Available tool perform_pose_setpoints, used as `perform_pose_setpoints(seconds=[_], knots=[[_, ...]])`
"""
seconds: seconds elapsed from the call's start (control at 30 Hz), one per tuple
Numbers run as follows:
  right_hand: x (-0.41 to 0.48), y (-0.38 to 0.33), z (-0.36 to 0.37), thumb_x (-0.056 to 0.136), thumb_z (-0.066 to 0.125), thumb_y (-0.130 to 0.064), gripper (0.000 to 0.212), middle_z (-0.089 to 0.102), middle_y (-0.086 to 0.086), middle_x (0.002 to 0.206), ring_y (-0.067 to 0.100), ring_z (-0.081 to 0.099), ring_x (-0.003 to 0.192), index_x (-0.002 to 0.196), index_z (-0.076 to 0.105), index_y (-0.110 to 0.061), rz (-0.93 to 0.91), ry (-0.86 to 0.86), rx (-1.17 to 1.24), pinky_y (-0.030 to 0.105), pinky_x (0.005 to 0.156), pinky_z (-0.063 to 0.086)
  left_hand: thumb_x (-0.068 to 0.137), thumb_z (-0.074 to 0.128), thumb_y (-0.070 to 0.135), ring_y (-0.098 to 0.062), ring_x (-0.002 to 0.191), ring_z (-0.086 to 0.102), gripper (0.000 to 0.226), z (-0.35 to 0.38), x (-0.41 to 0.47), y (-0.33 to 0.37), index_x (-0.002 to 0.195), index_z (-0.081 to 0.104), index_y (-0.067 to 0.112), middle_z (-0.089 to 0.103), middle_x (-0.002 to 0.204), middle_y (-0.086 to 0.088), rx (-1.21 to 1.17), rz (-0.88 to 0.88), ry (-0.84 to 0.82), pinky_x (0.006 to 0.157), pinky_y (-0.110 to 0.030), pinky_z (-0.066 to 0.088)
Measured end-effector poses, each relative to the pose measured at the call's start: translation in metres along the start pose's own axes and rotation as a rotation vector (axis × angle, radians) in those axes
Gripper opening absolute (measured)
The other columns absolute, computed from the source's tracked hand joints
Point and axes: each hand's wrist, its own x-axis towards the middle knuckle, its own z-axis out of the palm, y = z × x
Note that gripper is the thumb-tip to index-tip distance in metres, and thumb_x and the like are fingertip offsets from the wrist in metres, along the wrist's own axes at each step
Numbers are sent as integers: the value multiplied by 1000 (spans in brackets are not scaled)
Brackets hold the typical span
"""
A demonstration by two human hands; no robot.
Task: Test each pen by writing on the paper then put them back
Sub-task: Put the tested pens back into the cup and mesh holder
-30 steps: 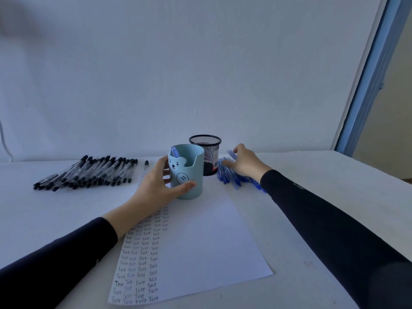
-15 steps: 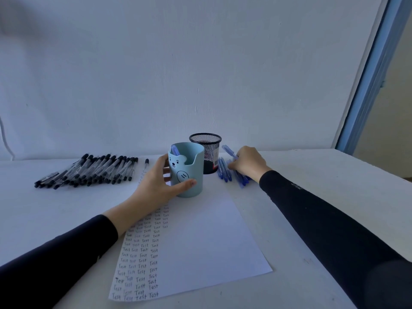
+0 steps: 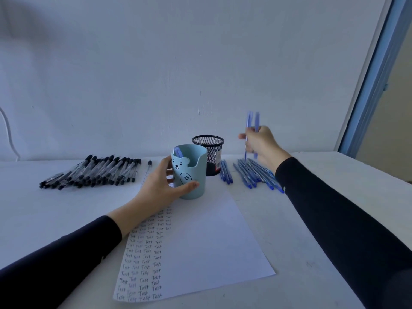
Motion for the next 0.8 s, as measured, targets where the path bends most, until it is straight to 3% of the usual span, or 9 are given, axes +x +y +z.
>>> perform_pose_setpoints(seconds=[0.1,0.23,0.33,0.4,0.5,0.57,0.63,0.7,0.8], knots=[[-21,-42,9,105,42,-12,18,65,2,88,8,40,56,93,55,-12,-119,-170,287,18,49,35,69,83,41,5,102,56,75,1,0,2,132,45,26,58,115,20,6,0,6,66,-3,46],[-59,-65,37,108,34,-22,20,72,-8,93,6,55,80,104,54,-19,-353,-329,212,19,73,41,70,83,40,5,102,56,75,1,-1,1,132,45,25,57,113,22,9,1,16,68,-4,47],[-73,-54,55,108,30,-26,19,74,-9,96,21,61,97,108,45,-15,-511,-385,76,29,88,46,69,83,41,6,103,55,76,0,0,0,132,45,26,57,113,23,12,-1,15,70,-4,46],[-76,-41,62,108,27,-33,20,74,-15,103,30,63,89,107,37,-15,-562,-423,-120,38,81,47,70,83,42,6,103,55,75,0,-1,0,132,45,28,57,113,23,9,-3,10,69,-3,45],[-75,-20,67,107,28,-36,25,66,-18,124,26,54,59,103,33,-12,-623,-414,-297,26,65,41,69,83,45,6,104,55,74,0,-1,1,131,45,31,59,113,24,15,-1,-6,74,-7,47],[-74,-9,68,105,32,-40,32,64,-13,130,29,59,77,105,39,-8,-608,-432,-336,20,75,42,66,84,47,5,104,56,76,0,-1,0,130,45,32,59,113,24,29,5,-15,80,-13,49],[-72,-6,64,99,41,-54,42,66,-6,124,23,61,93,107,50,-14,-495,-506,-336,28,89,46,64,85,48,4,105,57,78,-1,0,-1,129,45,33,60,114,22,19,-4,-31,84,-19,52],[-74,-10,54,92,48,-63,46,61,-17,120,8,56,114,121,57,-28,-358,-599,-283,29,102,43,61,87,50,1,107,59,80,-4,2,-2,128,46,34,62,115,18,-34,-36,-87,87,-23,54],[-74,-22,31,91,47,-60,65,46,-21,136,-3,43,127,146,42,-24,-316,-591,-208,15,102,32,58,86,54,-5,111,62,79,-13,6,-5,126,52,32,66,118,12,-129,-51,-182,95,-34,53]])
